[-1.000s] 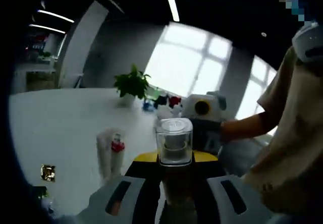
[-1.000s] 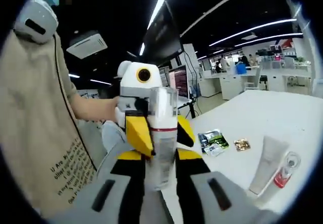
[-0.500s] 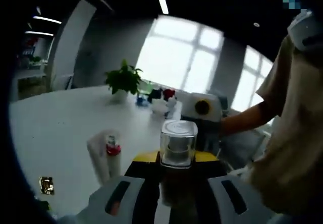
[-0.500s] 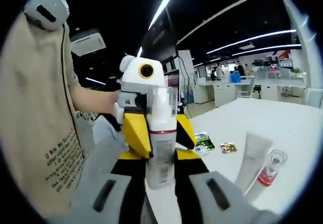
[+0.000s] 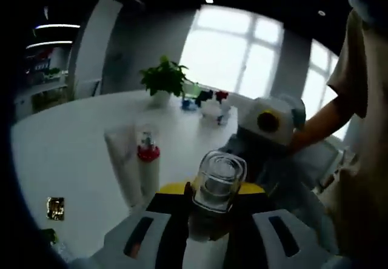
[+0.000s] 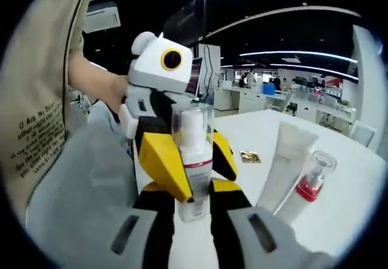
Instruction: Arrange the skincare products in the storage area until every visible bottle or jar stands upright without overlapping.
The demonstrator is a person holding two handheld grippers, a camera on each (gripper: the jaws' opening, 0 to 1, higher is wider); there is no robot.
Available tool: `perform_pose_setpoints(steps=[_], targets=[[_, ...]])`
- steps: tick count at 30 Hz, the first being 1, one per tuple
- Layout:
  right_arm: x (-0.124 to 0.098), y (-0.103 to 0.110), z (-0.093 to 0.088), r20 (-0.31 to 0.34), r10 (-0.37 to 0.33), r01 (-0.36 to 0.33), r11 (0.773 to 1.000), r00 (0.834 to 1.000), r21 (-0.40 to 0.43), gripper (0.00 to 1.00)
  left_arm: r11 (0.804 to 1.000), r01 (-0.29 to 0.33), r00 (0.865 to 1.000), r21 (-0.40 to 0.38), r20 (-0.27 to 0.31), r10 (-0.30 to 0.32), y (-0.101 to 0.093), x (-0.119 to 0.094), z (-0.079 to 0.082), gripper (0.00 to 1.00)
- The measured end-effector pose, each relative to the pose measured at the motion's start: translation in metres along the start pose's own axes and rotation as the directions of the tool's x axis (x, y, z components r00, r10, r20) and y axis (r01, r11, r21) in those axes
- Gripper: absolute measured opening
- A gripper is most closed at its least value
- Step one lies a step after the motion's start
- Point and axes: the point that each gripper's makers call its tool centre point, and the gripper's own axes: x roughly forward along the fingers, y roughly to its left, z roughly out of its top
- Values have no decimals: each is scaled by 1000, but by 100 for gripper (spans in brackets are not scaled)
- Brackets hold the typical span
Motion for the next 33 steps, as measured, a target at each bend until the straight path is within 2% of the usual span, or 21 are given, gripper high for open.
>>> perform_pose_setpoints(steps=[6, 9, 10, 15, 23, 33], targets=[[4, -8, -35, -32, -25, 26, 999, 999, 34, 21, 998, -57, 998, -17, -29, 56, 12, 19, -26, 24], [5, -12, -45, -36, -37, 38, 999, 999, 37, 21, 997, -82, 996, -15, -33, 82, 17, 25, -32, 24], [5, -14, -49, -42, -43, 44, 999, 998, 31, 21, 994, -109, 993, -2, -44, 109, 21, 28, -36, 24], [7, -21, -63, -55, -48, 49, 999, 997, 13, 21, 988, -150, 986, 36, -71, 153, 27, 37, -45, 23], [8, -26, -79, -81, -43, 42, 999, 996, -4, 21, 986, -160, 981, 50, -107, 165, 33, 44, -56, 23], [8, -32, -84, -71, -17, 16, 1000, 997, -11, 21, 985, -168, 978, 37, -115, 171, 39, 48, -58, 24]])
